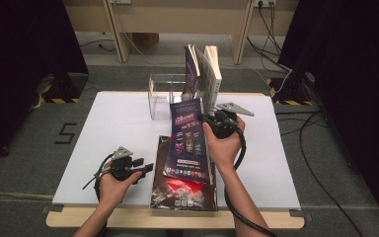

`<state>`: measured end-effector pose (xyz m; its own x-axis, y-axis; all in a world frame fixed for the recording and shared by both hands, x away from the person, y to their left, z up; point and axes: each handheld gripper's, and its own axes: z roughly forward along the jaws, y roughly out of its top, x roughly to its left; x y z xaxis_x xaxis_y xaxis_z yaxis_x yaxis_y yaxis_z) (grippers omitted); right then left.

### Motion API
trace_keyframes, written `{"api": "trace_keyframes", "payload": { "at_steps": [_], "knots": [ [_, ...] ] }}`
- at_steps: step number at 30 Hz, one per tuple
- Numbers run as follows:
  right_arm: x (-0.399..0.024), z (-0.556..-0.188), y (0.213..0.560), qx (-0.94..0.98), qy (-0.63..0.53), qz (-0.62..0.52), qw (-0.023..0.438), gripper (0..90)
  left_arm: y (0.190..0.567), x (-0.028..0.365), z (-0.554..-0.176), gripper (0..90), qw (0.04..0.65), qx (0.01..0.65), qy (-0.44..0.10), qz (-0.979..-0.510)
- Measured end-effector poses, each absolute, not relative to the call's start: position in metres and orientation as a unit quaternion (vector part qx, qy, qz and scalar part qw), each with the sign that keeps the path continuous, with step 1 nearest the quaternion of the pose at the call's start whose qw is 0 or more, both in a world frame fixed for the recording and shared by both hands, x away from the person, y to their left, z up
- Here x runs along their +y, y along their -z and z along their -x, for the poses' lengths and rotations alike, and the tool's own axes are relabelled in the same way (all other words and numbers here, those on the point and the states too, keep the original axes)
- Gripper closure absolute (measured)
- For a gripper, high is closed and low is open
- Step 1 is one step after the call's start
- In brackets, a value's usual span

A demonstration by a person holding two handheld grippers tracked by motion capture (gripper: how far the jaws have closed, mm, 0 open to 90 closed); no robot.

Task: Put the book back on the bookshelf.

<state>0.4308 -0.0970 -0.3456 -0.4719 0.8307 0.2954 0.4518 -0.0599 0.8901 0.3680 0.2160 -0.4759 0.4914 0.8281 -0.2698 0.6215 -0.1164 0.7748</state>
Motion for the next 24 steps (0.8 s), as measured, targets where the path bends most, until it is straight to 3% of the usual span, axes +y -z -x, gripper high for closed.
{"api": "trace_keyframes", "payload": {
  "at_steps": [24],
  "knots": [
    [-0.076,-0.443,0.325,0.643,-0.555,-0.475,0.228,83.3,0.477,0.221,-0.367,48.1,0.449,0.496,-0.117,-0.734]
  ]
}}
